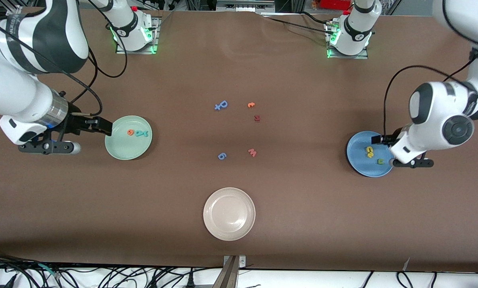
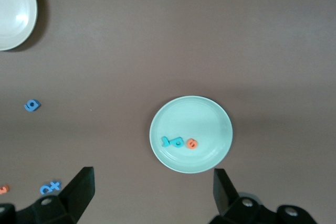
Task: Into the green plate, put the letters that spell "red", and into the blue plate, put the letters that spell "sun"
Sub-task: 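Release the yellow S onto the blue plate with the left gripper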
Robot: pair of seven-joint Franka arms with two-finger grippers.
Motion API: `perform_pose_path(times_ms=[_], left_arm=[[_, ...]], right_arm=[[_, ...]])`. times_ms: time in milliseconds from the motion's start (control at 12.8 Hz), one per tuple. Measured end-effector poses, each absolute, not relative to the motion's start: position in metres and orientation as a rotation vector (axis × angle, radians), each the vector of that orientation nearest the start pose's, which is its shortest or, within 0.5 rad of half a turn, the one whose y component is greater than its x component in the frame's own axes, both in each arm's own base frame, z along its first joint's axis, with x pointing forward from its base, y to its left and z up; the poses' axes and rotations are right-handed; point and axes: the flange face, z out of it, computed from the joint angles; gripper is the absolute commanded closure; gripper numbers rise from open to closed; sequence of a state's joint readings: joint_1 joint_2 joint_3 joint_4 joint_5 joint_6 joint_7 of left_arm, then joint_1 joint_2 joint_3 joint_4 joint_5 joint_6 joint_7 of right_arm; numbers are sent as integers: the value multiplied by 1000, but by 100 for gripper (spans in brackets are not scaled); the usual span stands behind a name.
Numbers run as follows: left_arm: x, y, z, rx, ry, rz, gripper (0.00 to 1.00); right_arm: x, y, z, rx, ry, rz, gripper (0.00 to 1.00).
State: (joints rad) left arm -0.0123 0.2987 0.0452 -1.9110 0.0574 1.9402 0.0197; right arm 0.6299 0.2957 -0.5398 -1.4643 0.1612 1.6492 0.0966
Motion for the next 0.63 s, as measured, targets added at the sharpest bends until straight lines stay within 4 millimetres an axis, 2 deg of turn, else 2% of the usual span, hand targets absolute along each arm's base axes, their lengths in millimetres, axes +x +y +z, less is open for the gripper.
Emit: perform_pose_path(times_ms=[156,391,625], left_arm=[[567,19,372,-3065,41,435,0],[543,1,449,-3082,77,423,0],[544,-5,533,-3095,87,333,0]], right_arm=[[612,104,527,-3140,-10,133,0],[595,90,526,-3135,-44,117,0],[573,71,530,-3131,-33,81,0]])
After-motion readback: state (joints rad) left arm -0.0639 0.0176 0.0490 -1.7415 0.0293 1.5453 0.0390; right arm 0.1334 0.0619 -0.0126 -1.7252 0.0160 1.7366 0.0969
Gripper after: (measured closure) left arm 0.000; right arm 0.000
